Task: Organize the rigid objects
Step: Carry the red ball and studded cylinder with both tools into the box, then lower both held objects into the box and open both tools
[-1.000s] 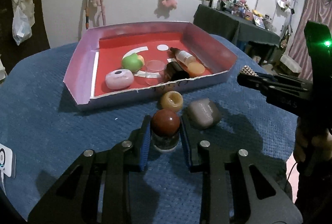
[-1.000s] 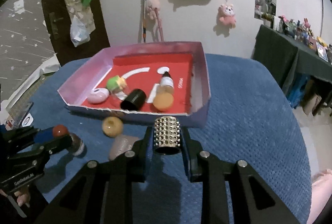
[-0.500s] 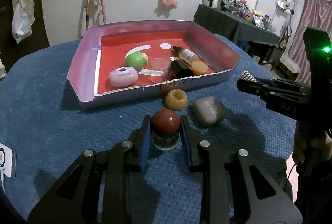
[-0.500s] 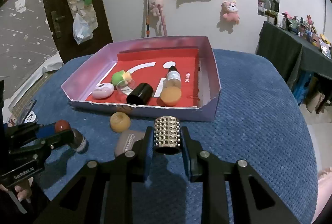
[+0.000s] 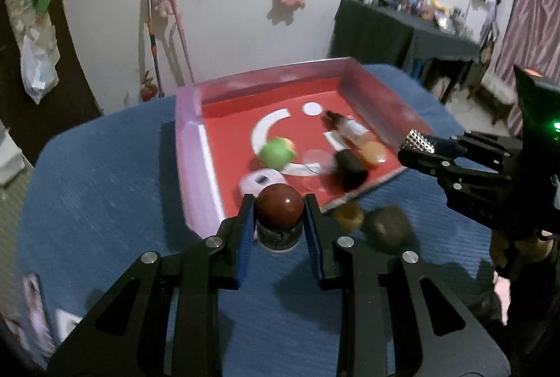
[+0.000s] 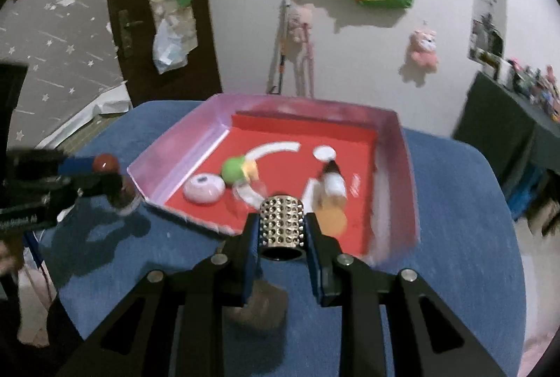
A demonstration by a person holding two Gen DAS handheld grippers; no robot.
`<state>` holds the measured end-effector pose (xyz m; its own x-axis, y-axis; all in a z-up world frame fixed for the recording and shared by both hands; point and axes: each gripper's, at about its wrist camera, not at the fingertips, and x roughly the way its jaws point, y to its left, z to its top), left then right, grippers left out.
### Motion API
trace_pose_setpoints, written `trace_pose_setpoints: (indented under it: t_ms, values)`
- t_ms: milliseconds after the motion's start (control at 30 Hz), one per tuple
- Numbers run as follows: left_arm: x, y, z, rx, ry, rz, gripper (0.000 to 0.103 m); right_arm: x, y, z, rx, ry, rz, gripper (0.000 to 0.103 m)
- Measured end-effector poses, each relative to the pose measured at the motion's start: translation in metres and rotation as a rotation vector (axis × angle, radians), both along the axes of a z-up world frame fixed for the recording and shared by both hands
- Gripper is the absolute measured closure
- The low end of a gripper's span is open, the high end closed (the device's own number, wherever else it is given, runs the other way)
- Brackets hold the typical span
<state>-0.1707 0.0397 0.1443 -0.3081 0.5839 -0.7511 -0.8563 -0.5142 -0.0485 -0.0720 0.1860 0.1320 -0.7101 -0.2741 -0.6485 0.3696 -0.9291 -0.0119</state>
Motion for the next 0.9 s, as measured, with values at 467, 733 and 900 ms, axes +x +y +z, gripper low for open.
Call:
trace_pose_setpoints:
  t_ms: [467, 733, 900]
  values:
    - [-0.106, 0.082, -0.045, -0.314, -0.168, -0.028, 0.078, -0.122, -0.039, -0.027, 0.121, -0.188, 0.061, 0.076]
    - [-0.122, 0.105, -0.064, -0.452, -0.191, -0.048, 0.078, -0.142, -0.048, -0.041, 0.161, -0.268, 0.087, 0.076]
    - [-0.127, 0.115, -0.067, -0.47, -0.183, -0.053, 0.078, -0.156, -0.049, -0.05, 0.189, -0.323, 0.09, 0.076]
